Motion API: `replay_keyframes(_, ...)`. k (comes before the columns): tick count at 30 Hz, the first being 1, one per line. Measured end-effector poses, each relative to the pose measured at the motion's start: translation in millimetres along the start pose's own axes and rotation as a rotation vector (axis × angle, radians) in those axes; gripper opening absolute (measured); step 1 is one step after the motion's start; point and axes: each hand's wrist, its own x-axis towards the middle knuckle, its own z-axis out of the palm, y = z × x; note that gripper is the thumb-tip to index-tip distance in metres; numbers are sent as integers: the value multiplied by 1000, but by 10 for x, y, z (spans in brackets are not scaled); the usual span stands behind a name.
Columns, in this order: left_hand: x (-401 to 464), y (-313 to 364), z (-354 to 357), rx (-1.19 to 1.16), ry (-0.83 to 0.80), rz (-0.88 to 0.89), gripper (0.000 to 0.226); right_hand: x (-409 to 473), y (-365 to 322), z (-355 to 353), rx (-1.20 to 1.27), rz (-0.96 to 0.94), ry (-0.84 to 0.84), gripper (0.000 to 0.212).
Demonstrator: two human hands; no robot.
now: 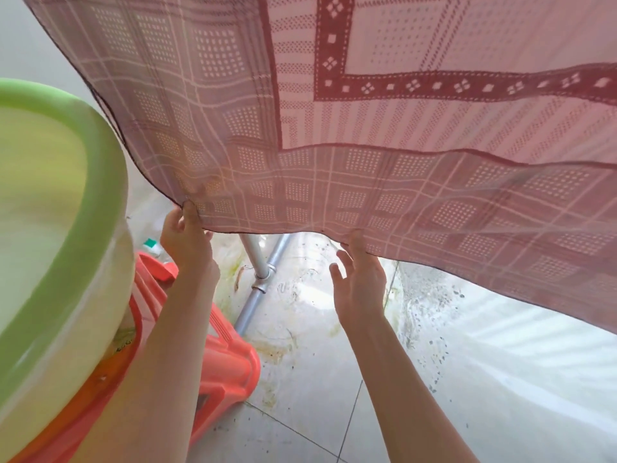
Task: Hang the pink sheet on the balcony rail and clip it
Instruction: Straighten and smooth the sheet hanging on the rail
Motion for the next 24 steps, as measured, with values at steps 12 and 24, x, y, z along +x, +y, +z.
replay_keyframes(12, -1469, -257, 341, -90, -497, -553, 22, -145, -421, -827, 123, -24, 24, 10)
replay_keyframes(24, -2158, -437, 1145, -246, -801, -757, 19, -144, -1397, -1816, 424, -260, 92, 17)
